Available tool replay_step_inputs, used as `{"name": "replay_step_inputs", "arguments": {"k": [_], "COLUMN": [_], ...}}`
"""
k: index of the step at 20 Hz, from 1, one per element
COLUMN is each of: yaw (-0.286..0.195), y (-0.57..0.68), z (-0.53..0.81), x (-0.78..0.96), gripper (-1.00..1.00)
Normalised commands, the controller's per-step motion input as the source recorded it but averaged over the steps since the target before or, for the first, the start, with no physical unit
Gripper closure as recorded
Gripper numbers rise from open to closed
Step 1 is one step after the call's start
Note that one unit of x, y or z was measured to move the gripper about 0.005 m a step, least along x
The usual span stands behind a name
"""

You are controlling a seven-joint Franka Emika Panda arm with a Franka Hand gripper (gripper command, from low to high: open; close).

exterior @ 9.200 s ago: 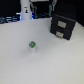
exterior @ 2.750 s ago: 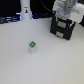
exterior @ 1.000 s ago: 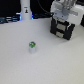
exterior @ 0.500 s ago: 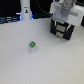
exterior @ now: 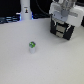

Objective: Open the kcup holder, insert the kcup into the holder, and close the kcup holder

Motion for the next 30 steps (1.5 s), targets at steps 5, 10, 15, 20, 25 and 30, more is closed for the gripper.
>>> {"name": "replay_step_inputs", "arguments": {"k": [5,10,15,20,25,30], "yaw": [0.103,0.009,-0.078,-0.08,-0.072,-0.081], "y": [-0.22,-0.25,-0.28,-0.3,-0.31,-0.36], "z": [0.03,0.17,0.25,0.25,0.25,0.24], "x": [0.44,0.67,0.94,0.94,0.94,0.92], "gripper": [1.0,1.0,1.0,1.0,1.0,1.0]}}
